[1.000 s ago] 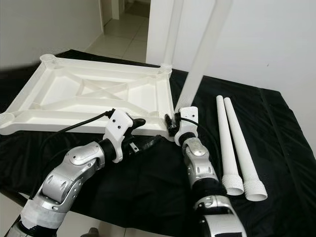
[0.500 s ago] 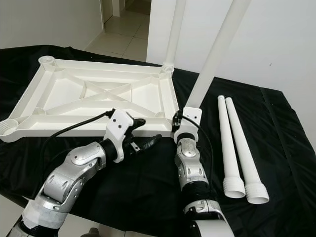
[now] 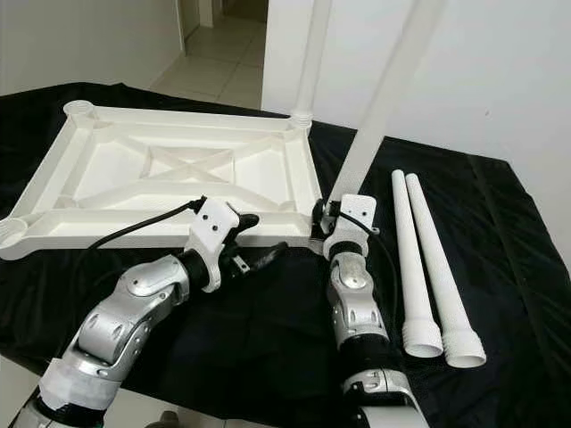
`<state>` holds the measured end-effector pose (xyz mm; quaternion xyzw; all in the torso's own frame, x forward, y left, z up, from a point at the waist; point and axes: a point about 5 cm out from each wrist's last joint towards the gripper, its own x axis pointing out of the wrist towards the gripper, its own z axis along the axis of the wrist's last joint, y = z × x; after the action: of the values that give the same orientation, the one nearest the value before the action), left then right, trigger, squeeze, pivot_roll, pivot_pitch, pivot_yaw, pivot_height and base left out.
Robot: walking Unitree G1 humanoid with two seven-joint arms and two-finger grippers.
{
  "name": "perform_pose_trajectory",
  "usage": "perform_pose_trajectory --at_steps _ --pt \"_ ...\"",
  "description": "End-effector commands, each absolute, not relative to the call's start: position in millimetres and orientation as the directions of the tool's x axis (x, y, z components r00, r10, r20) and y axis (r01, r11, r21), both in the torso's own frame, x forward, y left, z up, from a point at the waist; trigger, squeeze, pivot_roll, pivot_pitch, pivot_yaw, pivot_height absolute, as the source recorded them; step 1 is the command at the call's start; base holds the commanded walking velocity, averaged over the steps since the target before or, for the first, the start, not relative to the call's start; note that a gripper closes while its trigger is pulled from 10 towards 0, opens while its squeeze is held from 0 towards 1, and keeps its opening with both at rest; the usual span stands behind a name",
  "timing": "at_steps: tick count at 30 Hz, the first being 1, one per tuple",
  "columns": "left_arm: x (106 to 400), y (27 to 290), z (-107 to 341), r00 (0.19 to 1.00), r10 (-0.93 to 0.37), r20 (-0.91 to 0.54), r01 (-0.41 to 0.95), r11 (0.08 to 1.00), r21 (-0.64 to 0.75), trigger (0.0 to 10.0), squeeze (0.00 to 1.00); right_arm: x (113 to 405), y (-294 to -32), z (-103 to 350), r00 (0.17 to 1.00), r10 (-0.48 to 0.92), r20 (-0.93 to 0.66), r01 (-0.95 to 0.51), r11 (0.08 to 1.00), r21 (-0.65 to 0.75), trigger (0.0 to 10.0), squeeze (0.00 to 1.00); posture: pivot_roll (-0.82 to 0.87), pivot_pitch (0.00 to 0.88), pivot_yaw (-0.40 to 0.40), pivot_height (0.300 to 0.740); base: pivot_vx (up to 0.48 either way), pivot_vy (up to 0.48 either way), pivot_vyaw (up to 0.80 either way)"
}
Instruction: Building children table
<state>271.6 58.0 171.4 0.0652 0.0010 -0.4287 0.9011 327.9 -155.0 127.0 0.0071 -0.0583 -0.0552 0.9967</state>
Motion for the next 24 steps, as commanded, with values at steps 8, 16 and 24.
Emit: perform_pose_trajectory --at_steps 8,16,24 --pt "279 64 170 0.674 -0.736 -0.062 0.736 0.662 0.14 10.0 0.0 284 -158 114 0.988 0.017 0.154 -0.014 1.0 -0.022 10.0 0.0 0.17 0.042 -0.066 0.74 0.0 0.0 0.0" --pt "280 64 170 0.672 -0.738 -0.058 0.738 0.662 0.132 10.0 0.0 263 -163 113 0.986 0.048 0.158 -0.04 0.998 -0.056 0.0 0.0 0.15 0.049 -0.064 0.74 0.0 0.0 0.0" --pt "283 64 175 0.684 -0.729 -0.029 0.726 0.677 0.117 10.0 0.0 263 -155 122 0.972 0.146 0.182 -0.142 0.989 -0.035 0.0 0.0 0.15 0.047 -0.073 0.74 0.0 0.0 0.0"
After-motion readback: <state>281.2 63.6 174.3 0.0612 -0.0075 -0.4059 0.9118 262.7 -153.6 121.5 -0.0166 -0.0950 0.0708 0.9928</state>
